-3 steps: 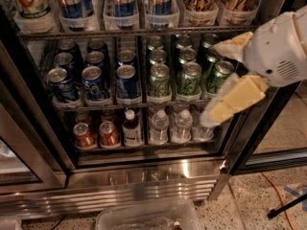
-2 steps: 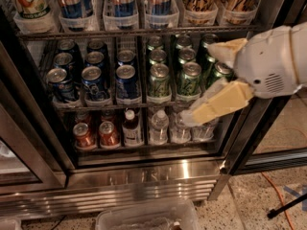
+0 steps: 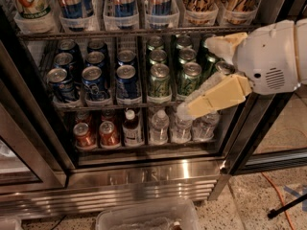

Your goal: Pick 7up can from top shelf of fridge

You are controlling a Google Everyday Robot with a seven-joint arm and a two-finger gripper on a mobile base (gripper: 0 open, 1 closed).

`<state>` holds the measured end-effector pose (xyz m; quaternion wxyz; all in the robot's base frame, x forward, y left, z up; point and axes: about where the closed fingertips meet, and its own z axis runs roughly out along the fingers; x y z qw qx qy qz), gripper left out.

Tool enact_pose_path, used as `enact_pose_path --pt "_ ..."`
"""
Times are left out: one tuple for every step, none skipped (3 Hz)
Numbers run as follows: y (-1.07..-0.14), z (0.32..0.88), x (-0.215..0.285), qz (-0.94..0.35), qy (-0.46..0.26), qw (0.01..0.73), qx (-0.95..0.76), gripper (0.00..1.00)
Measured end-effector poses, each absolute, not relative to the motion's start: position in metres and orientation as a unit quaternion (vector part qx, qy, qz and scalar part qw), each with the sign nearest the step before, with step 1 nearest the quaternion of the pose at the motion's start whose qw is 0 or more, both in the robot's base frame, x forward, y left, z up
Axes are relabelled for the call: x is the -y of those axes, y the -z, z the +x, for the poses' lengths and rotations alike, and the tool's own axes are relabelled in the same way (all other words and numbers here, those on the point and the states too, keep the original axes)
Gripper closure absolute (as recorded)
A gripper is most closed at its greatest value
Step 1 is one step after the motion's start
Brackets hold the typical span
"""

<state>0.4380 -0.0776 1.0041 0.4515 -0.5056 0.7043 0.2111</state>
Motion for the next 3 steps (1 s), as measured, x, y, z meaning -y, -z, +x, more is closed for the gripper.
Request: enact_pose_path --pt "-1.005 0.451 0.079 -0.496 -0.203 0.483 -0.692 0.00" --pt "-1.006 0.460 0.070 -0.463 -0.198 0.537 -0.677 0.00" --pt "-1.007 0.466 0.041 -0.413 -0.211 0.580 -0.670 0.00"
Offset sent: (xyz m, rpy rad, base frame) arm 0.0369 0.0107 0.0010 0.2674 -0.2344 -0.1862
